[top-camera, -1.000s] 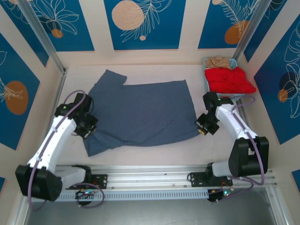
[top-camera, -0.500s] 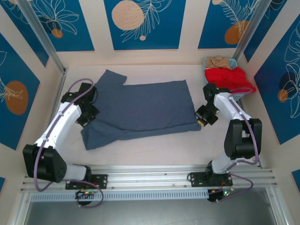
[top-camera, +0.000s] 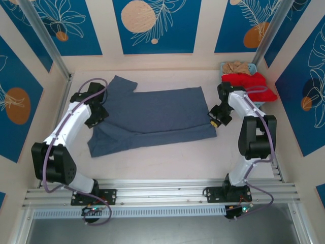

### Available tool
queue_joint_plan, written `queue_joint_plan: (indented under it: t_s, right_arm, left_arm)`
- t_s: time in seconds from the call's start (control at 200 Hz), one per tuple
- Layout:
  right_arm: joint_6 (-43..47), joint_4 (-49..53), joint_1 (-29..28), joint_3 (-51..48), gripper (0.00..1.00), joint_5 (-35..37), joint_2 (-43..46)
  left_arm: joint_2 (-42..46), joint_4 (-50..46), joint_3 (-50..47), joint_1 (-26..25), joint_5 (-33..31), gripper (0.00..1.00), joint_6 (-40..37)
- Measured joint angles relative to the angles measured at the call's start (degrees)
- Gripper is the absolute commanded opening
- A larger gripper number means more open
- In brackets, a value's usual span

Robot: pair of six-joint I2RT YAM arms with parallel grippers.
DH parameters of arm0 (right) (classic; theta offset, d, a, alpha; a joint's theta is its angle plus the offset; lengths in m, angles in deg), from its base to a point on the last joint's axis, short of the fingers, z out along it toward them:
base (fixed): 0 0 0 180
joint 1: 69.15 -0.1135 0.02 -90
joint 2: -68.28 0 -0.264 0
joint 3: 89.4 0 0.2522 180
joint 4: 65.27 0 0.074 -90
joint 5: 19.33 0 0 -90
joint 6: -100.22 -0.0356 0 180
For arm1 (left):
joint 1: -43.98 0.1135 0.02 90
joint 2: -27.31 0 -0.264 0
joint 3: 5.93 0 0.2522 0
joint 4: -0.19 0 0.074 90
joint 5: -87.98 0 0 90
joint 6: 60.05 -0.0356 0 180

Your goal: Fold and stack the t-shirts

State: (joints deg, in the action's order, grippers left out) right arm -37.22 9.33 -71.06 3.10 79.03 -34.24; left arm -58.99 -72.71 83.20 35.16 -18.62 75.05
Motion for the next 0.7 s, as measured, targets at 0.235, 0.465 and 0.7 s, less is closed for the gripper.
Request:
queue_joint_plan:
  t_s: [0.235,0.465,0.7]
  right_arm:
    - [0.92,-0.2,-0.33,3.23,0.0,0.0,-4.17]
    - [1.09,-0.17,-0.87,6.45,0.0,0.02,-7.58]
    - [1.7,-0.15,-1.38,9.07,0.0,0.02,-10.34]
  left_arm:
    - [-5.16,2.54,4.61,0.57,-0.37,0.0,-3.74]
    - [-10.62,3.48,7.48,0.76,-1.6,0.0,-7.52]
    - [-12.81,3.41,7.67,1.16,-3.67,0.0,-9.55]
